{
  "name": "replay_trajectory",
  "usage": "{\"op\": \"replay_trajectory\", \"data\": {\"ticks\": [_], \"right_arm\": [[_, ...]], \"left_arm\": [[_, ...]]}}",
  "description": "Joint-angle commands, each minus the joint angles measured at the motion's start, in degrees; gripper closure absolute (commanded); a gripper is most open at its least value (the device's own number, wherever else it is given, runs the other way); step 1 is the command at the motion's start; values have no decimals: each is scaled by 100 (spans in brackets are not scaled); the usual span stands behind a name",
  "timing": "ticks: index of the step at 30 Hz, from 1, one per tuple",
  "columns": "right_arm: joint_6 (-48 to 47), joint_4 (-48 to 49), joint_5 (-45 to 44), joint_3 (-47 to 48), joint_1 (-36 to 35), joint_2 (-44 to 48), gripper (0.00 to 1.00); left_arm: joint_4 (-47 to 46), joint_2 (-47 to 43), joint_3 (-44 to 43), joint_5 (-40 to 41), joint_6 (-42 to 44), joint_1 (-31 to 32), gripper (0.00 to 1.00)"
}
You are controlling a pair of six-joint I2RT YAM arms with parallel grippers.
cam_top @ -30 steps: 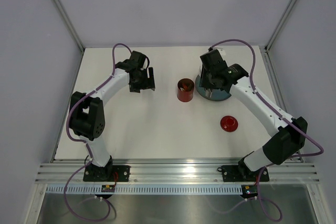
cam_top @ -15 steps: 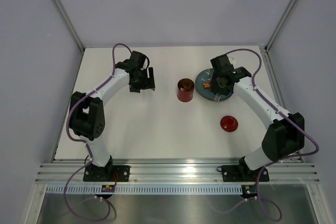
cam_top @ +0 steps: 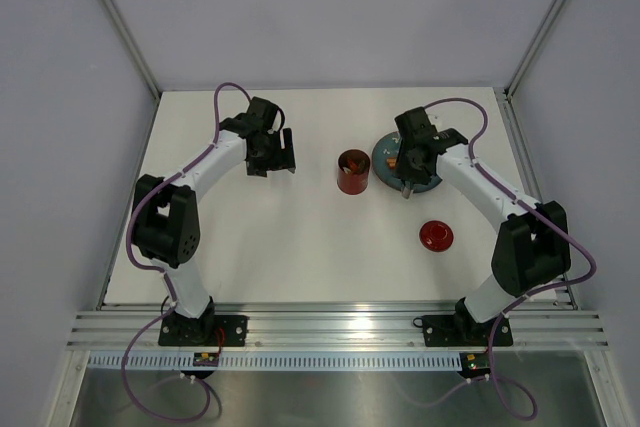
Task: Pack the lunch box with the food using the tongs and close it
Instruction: Pick up the fake food from the plate.
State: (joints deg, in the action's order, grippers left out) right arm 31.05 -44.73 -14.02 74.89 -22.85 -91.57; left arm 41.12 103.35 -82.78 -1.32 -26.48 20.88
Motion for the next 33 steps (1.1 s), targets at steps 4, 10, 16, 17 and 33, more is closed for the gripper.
{"op": "replay_trajectory", "data": {"ticks": [4, 10, 16, 17, 33], "right_arm": [[112, 131, -189, -132, 53, 183, 56], [103, 61, -320, -212, 79, 324, 56], [86, 52, -303, -203, 97, 306, 56], [86, 61, -294, -221, 97, 289, 56], [147, 79, -136, -274, 158, 675, 93]], "left_arm": [[-78, -140, -1, 0, 108, -23, 23], [-105, -122, -1, -17, 99, -23, 23], [-105, -122, -1, -17, 73, -32, 23], [-96, -122, -1, -26, 73, -32, 23], [-96, -140, 17, -17, 73, -32, 23]]}}
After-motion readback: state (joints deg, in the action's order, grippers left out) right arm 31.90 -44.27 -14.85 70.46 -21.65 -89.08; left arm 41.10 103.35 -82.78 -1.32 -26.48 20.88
